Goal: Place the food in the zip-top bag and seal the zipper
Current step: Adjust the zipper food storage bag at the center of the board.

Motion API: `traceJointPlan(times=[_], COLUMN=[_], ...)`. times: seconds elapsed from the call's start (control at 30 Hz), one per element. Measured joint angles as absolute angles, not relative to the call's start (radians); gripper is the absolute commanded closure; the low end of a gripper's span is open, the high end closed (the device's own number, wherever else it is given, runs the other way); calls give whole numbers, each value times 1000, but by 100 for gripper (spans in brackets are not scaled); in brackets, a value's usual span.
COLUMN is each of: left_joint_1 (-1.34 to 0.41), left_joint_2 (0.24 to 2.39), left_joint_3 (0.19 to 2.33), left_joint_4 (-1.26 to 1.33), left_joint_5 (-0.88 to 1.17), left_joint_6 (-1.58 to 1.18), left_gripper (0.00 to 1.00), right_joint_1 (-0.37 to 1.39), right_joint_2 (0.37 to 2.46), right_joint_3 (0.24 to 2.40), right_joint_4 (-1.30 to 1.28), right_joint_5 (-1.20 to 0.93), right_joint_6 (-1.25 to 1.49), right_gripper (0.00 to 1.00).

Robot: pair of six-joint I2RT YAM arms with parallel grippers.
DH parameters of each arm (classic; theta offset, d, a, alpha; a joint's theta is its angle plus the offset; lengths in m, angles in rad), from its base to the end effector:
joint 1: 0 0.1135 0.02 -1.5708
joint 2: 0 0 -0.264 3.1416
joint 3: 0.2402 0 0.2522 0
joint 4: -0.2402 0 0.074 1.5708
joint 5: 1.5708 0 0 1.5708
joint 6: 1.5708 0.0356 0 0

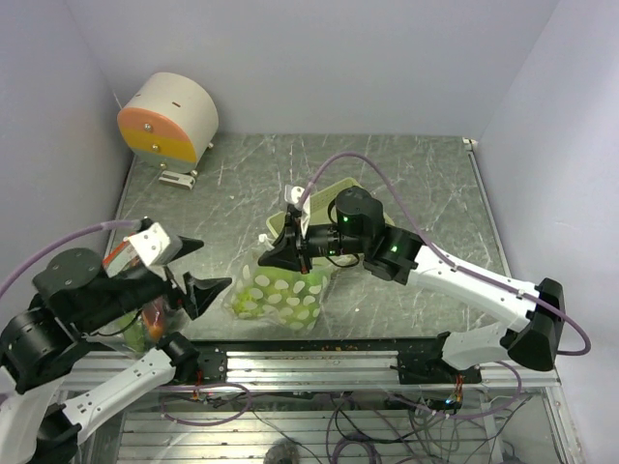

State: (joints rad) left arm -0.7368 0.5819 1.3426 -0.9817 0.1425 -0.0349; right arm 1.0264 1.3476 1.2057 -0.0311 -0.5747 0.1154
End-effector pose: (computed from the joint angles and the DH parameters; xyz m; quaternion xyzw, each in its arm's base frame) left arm 0.0278 -0.0320 0.4470 0.3095 0.7160 -0.2860 0.5565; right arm 0.1465 0.2794 0.3778 -0.4867 0.5791 0.5160 0.4019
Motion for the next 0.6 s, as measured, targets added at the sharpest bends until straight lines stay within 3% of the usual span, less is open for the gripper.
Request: traceJointPlan(times=[0.2,0.43,0.6], left_joint_1=[-737,-737,-737], left_joint_2=[492,493,505], left_joint_3=[1261,1174,1132], left_joint_4=[-861,-787,-720], left_joint_5=[143,165,241], left_joint_6=[-46,-80,-108], left_gripper=[5,29,30], right_joint_1=[1027,1027,1027], right_joint_2=[1317,1253,1212], right_joint_3=[1206,1191,1192], right_joint_4=[-1,-6,-41], right_joint_5=[-624,-822,-936], right_joint_6=[137,65,-6], right_gripper=[100,100,100])
